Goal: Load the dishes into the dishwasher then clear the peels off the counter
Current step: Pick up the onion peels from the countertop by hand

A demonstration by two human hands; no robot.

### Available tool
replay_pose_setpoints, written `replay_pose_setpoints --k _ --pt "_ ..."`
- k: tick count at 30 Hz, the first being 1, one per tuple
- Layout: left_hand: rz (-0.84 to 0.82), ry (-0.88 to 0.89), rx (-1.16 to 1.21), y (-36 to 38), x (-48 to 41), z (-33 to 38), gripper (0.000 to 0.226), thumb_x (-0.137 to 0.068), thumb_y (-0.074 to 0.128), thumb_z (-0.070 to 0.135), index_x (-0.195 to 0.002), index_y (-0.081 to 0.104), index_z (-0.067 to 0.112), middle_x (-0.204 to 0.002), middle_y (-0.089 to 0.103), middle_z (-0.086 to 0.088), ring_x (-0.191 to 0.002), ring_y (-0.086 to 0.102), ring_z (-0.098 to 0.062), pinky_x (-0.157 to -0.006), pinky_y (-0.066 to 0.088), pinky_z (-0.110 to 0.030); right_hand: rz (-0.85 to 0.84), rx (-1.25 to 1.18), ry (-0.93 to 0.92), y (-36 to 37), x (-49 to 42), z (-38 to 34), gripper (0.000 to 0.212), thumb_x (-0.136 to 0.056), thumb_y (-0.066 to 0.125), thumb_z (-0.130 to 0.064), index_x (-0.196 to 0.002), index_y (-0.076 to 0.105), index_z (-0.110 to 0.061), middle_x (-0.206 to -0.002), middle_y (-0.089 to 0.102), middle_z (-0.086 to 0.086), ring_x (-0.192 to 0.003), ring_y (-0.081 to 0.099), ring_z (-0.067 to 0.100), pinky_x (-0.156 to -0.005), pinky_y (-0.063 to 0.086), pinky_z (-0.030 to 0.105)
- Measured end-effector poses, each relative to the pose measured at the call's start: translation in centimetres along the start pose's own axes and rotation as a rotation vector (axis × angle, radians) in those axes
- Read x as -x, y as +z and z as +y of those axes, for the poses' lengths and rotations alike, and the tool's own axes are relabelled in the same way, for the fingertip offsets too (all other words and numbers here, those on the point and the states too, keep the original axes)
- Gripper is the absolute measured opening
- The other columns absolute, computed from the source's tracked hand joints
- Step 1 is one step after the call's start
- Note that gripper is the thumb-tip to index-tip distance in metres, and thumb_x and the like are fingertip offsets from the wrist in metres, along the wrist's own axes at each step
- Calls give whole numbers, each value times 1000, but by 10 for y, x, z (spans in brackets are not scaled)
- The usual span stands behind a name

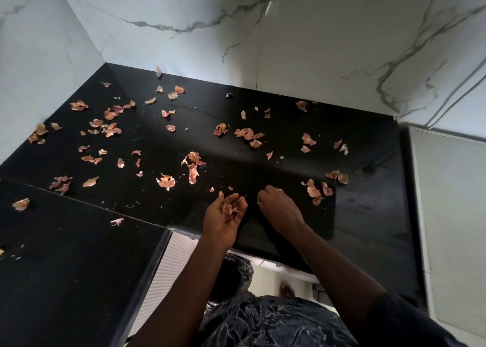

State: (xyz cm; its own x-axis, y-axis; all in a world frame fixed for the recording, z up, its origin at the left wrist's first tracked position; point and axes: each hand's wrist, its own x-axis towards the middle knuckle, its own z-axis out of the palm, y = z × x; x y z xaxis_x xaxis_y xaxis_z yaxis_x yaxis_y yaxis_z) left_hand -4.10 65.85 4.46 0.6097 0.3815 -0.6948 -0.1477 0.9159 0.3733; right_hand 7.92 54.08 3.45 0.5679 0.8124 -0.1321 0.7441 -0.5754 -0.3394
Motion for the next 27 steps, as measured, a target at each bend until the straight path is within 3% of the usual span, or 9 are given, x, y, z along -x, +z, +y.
replay_pose_setpoints --k 2,5,8,12,15,18,22,27 --pt "0 1 -8 0 0 -1 39 -105 51 31 -102 65 -6 -94 69 -21 -85 70 -25 -67 62 -31 -9 -71 25 -7 0 6 17 -101 56 -23 -116 63 -19 -115 56 -1 -99 57 10 -82 51 27" --pt "11 1 -19 1 0 -4 39 -104 52 31 -103 65 -6 -95 69 -21 -85 70 -25 -65 62 -30 22 -320 127 -22 1 15 8 -100 57 -24 -104 63 -25 -105 57 -8 -92 58 5 -77 47 21" --pt "7 -9 -40 2 -3 -10 39 -104 51 30 -107 64 -6 -98 68 -22 -87 70 -26 -64 61 -30 70 -418 93 -35 6 8 8 -100 56 -23 -103 62 -27 -103 57 -12 -91 57 2 -78 46 19" --pt "-55 -36 -93 8 -6 -21 40 -105 47 31 -110 64 -5 -107 69 -22 -88 73 -25 -70 62 -31 93 -371 -58 -39 17 -15 11 -102 52 -23 -105 63 -26 -103 55 -12 -90 54 3 -79 51 24" --pt "-93 -53 -122 17 -5 -27 38 -106 44 31 -108 66 0 -99 72 -17 -86 73 -22 -76 61 -30 78 -284 -135 -39 22 -16 18 -102 53 -28 -115 66 -25 -110 55 -8 -95 52 5 -81 50 25" --pt "-96 -84 -113 25 -7 -34 38 -106 46 31 -107 65 -3 -97 71 -17 -84 71 -21 -78 60 -30 127 -344 -54 -50 25 1 16 -100 57 -32 -110 67 -26 -106 55 -10 -94 53 3 -80 48 22" --pt "-43 -98 -121 34 -8 -41 38 -105 50 29 -101 64 -6 -93 68 -20 -84 68 -24 -64 62 -28 148 -391 94 -57 29 39 12 -98 60 -30 -108 67 -29 -106 58 -13 -94 55 0 -85 46 20" --pt "-39 -110 -145 38 -8 -46 36 -104 50 27 -100 65 -5 -89 68 -18 -84 68 -23 -63 61 -28 335 -347 378 -48 39 100 16 -95 65 -30 -109 68 -24 -113 60 -3 -94 58 6 -81 51 26"
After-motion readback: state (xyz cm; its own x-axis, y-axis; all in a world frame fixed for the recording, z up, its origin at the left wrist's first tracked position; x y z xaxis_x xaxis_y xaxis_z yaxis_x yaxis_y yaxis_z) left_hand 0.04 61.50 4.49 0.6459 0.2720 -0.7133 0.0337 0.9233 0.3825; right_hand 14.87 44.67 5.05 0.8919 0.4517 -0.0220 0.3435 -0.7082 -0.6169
